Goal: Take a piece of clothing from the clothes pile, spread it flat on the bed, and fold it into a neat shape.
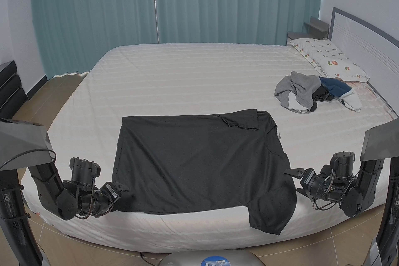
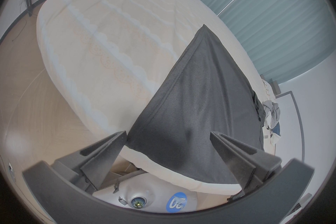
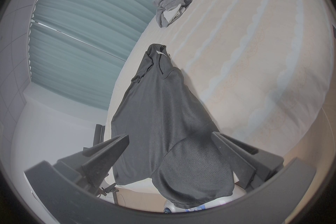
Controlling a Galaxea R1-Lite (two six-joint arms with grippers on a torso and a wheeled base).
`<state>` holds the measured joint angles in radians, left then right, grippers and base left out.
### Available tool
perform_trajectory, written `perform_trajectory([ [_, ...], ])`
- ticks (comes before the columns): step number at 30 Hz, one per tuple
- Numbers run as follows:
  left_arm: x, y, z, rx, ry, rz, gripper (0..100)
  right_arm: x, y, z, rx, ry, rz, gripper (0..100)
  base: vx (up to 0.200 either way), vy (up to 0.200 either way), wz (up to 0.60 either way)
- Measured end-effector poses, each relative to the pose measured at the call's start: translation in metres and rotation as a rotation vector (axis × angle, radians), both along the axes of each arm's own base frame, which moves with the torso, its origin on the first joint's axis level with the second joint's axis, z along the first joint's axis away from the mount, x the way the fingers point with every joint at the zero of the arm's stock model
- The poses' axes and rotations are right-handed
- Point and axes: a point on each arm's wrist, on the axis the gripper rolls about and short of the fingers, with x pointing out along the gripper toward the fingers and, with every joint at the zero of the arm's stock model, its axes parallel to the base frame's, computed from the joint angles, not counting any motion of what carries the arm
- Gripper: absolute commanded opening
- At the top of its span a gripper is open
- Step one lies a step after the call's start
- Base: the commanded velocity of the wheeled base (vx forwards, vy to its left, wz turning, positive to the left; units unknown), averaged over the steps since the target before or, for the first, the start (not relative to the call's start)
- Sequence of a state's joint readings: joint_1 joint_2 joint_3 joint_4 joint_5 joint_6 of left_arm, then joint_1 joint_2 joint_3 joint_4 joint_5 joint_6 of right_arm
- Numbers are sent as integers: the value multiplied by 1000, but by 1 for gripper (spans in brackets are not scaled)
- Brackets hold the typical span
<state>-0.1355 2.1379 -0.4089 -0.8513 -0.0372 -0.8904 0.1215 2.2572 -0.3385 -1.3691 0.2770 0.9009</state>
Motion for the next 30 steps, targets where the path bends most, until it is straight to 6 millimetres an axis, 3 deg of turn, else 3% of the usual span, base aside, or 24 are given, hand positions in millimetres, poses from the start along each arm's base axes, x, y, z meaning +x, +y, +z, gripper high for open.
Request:
perform_trajectory([
  [11, -14, 0, -3, 58, 32, -48, 100, 0, 0, -1, -1, 4, -2, 100, 0, 0, 0],
  [12, -14, 0, -3, 58, 32, -49, 0, 0, -1, -2, -1, 5, -3, 100, 0, 0, 0],
  [22, -11, 2, -8, 85, 43, -28, 0, 0, -1, -3, -3, 11, -6, 100, 0, 0, 0],
  [30, -20, 4, -12, 248, 67, -48, 0, 0, -1, -4, -7, 12, -8, 100, 0, 0, 0],
])
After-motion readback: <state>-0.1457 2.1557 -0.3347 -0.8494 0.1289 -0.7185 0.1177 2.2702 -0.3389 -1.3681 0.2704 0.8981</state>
